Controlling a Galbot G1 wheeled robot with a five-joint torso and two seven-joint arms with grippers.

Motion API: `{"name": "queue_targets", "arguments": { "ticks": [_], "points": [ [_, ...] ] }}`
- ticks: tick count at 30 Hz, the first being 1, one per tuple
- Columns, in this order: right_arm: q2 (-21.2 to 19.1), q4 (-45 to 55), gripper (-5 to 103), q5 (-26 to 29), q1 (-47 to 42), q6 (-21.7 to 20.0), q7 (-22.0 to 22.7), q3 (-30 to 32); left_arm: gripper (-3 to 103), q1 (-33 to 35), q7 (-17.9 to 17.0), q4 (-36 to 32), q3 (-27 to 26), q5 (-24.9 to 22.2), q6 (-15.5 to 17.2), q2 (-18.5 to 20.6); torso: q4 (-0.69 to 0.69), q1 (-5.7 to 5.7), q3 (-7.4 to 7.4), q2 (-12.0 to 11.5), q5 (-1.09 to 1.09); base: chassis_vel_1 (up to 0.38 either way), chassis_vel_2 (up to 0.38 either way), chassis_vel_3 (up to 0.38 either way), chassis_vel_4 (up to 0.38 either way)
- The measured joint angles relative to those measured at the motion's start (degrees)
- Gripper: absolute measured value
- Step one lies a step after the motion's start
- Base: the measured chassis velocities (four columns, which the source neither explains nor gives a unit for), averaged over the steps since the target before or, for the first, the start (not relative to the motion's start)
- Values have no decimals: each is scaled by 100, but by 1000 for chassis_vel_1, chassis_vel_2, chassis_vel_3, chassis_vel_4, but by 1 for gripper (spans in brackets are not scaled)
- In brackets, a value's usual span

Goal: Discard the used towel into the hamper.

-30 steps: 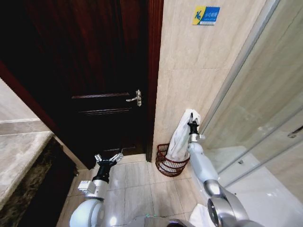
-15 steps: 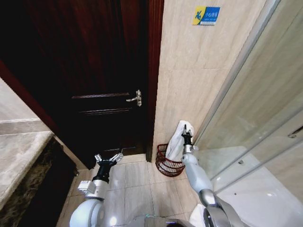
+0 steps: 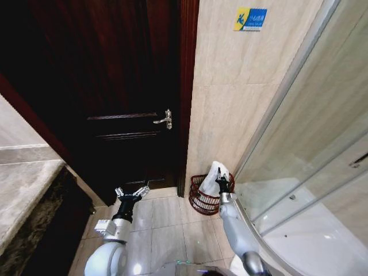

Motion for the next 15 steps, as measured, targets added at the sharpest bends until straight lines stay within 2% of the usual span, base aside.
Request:
{"name": "queue_targets", "arguments": {
  "ticks": [6,15],
  "points": [
    [-41,135,6,19,-202,-4,-1,27,100,0,0,0,0,0,0,0,0,-1,-1,0,-1,-37,24,29,-26],
    [-84,344,6,105,-526,16,57,29,100,0,0,0,0,0,0,-1,3,4,1,-2,0,-98,102,103,-99]
  ]
}}
